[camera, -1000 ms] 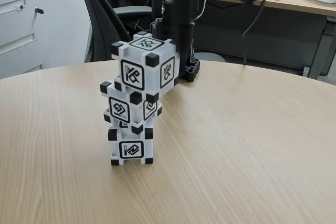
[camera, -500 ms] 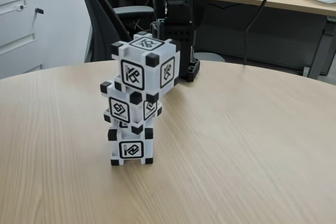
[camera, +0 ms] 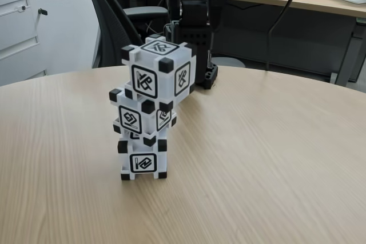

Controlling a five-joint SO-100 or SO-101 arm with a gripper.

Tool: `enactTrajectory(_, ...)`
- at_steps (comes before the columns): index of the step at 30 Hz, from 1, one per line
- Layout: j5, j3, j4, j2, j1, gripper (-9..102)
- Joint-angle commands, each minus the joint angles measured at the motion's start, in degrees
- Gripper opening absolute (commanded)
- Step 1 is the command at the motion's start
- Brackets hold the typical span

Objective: Stack cubes from left to right.

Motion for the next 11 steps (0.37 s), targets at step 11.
enactTrajectory(11, -7.0, -1.6, -8.0, 1.2, 1.1, 0)
